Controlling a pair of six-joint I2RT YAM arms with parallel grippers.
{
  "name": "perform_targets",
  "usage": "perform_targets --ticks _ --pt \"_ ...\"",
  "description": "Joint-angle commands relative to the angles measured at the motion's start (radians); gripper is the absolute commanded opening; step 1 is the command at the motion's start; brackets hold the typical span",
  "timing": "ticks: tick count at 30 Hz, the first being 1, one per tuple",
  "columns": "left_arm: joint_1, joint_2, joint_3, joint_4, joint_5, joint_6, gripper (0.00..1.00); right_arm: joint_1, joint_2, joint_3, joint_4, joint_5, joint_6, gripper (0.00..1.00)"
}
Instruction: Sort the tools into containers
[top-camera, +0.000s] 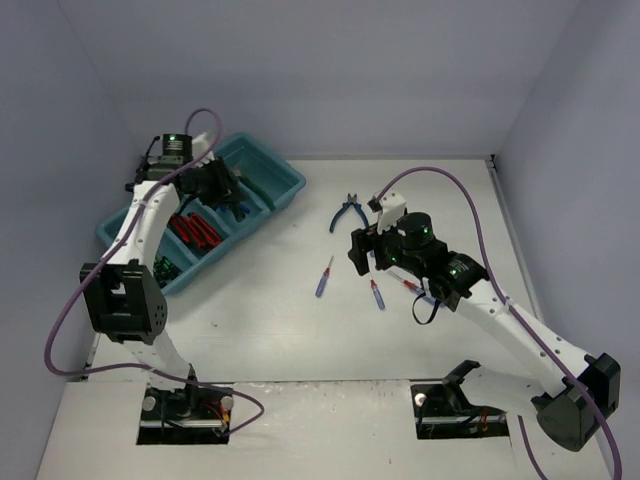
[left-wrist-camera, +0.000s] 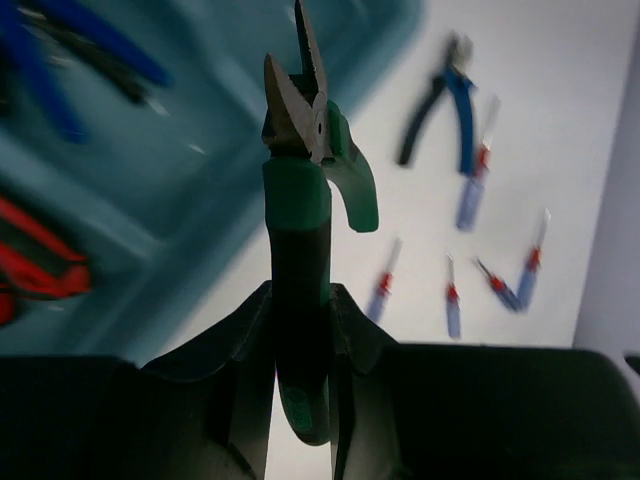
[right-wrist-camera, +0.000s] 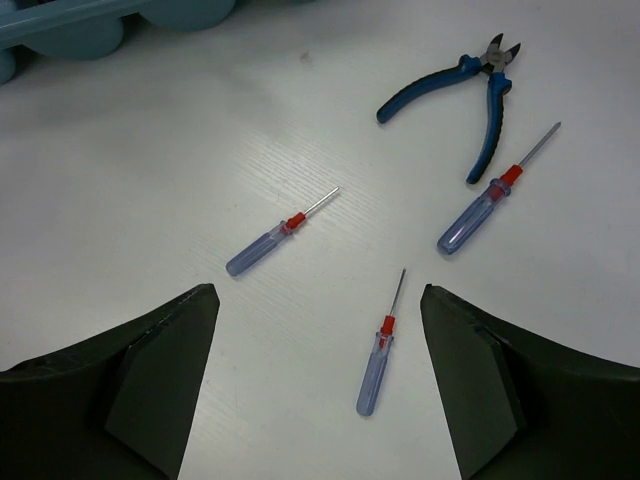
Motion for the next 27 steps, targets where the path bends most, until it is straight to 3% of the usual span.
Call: perform_targets --ticks 1,10,15,24,27 --pt "0.108 0.072 0.142 -0.005 -0.083 0.014 0.0 -0.009 -0.011 0.012 0.062 0.053 0.001 0.8" --pt "0.166 0.358 0.401 -0.151 -0.126 0.056 0.02 -0.023 0.027 0.016 0.063 0.061 -0.012 0.8" --pt "0.164 0.411 0.43 -0.151 -0.132 0.059 0.15 -0.04 0.074 0.025 0.064 0.074 -0.01 0.8" --pt "0.125 0.437 0.47 -0.15 -0.136 0.092 0.18 -0.09 0.268 0.136 0.065 0.076 -0.012 0.8" --pt "0.124 0.437 0.46 -0.15 -0.161 0.078 0.33 -0.111 0.325 0.185 0.063 0.076 -0.006 0.79"
